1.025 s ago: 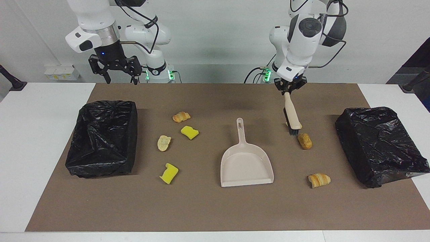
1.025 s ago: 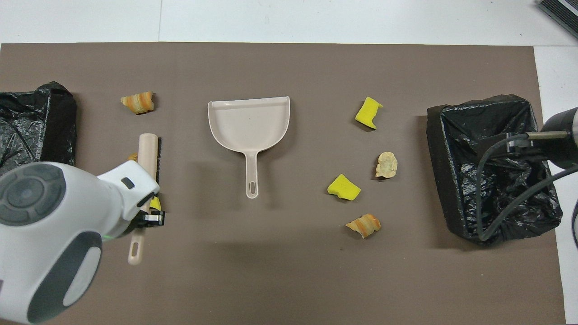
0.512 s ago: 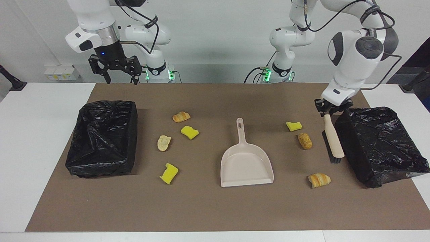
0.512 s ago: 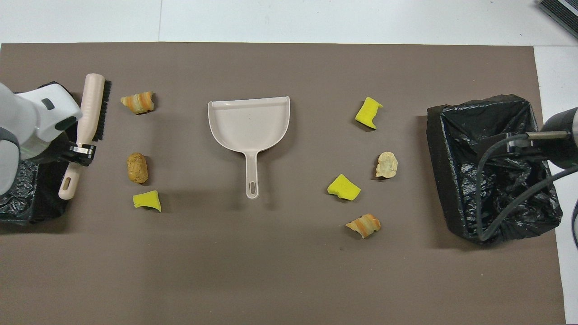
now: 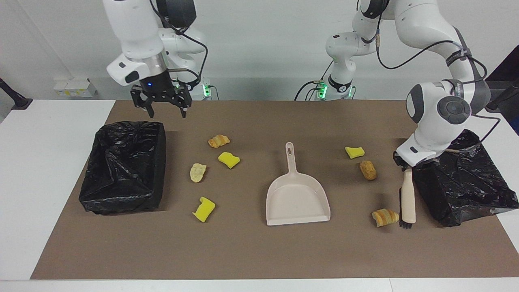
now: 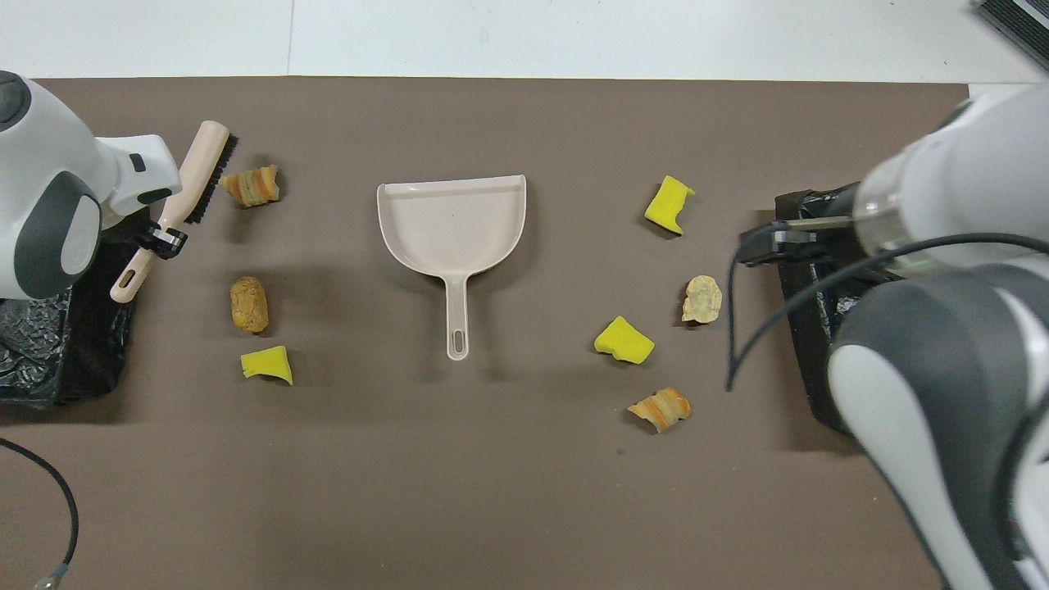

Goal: Sweep and dump trash in bin
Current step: 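Grasp the dustpan handle with the right gripper and lower it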

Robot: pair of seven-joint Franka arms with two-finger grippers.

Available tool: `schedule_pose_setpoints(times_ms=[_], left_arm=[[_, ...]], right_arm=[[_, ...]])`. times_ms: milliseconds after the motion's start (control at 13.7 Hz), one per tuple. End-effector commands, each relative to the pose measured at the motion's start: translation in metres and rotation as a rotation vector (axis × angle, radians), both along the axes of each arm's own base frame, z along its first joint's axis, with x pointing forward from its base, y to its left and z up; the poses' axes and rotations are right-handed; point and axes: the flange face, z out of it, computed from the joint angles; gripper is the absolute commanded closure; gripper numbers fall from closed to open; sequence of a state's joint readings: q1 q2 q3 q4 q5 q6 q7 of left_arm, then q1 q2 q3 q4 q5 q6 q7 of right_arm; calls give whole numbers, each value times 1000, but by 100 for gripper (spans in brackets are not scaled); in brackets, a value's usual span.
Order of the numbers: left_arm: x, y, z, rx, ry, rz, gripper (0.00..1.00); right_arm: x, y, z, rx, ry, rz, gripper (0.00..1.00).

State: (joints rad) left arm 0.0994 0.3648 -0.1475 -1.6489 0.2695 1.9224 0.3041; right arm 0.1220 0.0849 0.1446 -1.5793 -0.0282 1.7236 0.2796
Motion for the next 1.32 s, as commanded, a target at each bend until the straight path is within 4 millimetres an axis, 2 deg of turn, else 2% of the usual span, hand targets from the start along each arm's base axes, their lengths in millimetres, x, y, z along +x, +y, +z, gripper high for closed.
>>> schedule_pose_setpoints(times_ms=[0,73,146,293,366,512,659,805,879,952,1025,1171,1245], left_arm=[[-1,1,0,1,36,-149,100],[-6,0,-4,-1,64,-171,100],[-12,-3,-6,0,84,-175,100],[-30,-13,-8,9,170,-183,100],[-38,-18,-8,14,232,-192,100],[-50,-42,1,31,294,-217,100],[-53,-45,21,35,279,-220,100],[-39,-42,46,44,218,-210,100],[-31,-37,52,40,186,-200,100],[-24,-31,47,30,158,-195,100],[-15,-29,47,24,90,-203,100],[-7,-11,22,10,61,-190,100],[-3,-4,15,5,39,-188,100]], right_arm=[[14,65,-46,12,-9,-7,0],[16,101,-67,13,-26,-17,0],[17,127,-87,17,-39,-35,0],[16,172,-122,26,-36,-16,0],[20,186,-140,20,-24,-11,0],[19,232,-170,6,-20,-5,0],[11,279,-198,12,-27,-14,0],[1,297,-204,25,-36,1,0],[-10,312,-213,21,-28,24,0],[-23,329,-223,18,-26,57,0],[-24,331,-226,24,-33,62,0],[-23,330,-226,20,-44,78,2],[-26,329,-231,12,-34,87,17]])
